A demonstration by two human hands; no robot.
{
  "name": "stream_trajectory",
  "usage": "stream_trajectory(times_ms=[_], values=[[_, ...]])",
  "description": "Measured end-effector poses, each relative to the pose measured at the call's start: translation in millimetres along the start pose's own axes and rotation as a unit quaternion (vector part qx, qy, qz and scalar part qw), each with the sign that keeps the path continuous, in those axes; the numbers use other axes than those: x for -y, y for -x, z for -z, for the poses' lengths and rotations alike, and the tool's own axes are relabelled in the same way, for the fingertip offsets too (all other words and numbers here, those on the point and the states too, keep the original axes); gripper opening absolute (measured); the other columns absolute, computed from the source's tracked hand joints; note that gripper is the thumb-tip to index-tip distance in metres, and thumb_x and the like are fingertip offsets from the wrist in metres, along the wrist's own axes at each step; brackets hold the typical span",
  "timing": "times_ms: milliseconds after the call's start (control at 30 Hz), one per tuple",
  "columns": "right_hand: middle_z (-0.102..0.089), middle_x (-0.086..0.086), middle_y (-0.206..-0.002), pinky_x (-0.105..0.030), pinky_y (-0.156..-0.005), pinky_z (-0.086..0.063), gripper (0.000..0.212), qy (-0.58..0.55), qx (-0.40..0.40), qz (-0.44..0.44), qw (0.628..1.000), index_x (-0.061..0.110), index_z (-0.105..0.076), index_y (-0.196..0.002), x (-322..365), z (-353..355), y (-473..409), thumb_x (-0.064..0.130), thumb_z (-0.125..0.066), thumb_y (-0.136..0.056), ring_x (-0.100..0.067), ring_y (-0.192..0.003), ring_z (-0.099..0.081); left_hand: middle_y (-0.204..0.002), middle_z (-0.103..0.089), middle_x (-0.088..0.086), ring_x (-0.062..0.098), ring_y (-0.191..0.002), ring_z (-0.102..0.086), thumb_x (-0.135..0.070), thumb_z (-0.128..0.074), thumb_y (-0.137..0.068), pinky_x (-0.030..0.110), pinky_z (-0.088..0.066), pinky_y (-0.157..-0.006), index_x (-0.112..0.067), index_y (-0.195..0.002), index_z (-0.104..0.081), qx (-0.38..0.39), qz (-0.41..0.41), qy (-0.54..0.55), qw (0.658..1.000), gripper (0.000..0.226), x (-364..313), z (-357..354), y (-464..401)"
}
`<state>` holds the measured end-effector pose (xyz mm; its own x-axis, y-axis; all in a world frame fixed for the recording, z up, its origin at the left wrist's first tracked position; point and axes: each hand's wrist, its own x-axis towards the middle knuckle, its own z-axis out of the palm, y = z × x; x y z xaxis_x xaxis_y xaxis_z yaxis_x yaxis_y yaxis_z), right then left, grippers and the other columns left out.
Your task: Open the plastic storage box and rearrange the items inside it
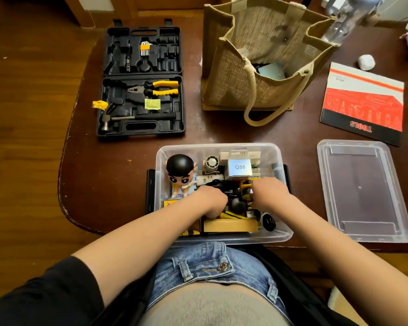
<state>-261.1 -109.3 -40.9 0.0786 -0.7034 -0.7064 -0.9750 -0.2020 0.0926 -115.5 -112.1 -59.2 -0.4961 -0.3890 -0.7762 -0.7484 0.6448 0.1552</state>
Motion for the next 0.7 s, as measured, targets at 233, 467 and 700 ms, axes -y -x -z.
stream_trajectory(times_ms=[233, 467, 700], values=[[-0.06, -0.005, -0.119, -0.026, -0.071, -0.041, 0.029, 0.105, 0.083, 0.003, 0.991, 0.011, -0.059, -0.117, 11, -22, 8, 0.011, -0.045, -0.092, -0.023, -0.106, -0.059, -0.129, -0.056, 0.004, 0.026, -0.116, -0.055, -0.005, -0.045, -0.09, 0.036, -0.049, -0.084, -0.019, -0.133, -0.053, 0.041, 0.009, -0.062, 0.997, 0.046, 12, -7, -7], [-0.05, 0.0, -0.081, -0.028, -0.062, -0.041, 0.008, 0.065, 0.034, 0.012, 0.997, 0.013, -0.059, -0.091, -3, 6, 21, 0.012, -0.053, -0.086, -0.023, -0.083, -0.055, -0.124, -0.056, 0.008, 0.027, -0.11, -0.055, -0.012, -0.046, -0.091, 0.034, -0.041, -0.074, -0.012, -0.124, -0.056, 0.072, 0.037, -0.065, 0.995, 0.035, 16, -12, -10], [-0.067, -0.007, -0.104, -0.034, -0.077, -0.053, 0.024, -0.075, -0.032, 0.131, 0.988, 0.016, -0.066, -0.108, 3, 28, 28, 0.02, -0.055, -0.087, -0.028, -0.096, -0.061, -0.126, -0.054, 0.008, 0.026, -0.112, -0.054, -0.01, -0.044, -0.09, 0.036, -0.047, -0.087, -0.013, -0.132, -0.053, 0.071, 0.058, 0.011, 0.996, 0.043, 25, -19, -12]])
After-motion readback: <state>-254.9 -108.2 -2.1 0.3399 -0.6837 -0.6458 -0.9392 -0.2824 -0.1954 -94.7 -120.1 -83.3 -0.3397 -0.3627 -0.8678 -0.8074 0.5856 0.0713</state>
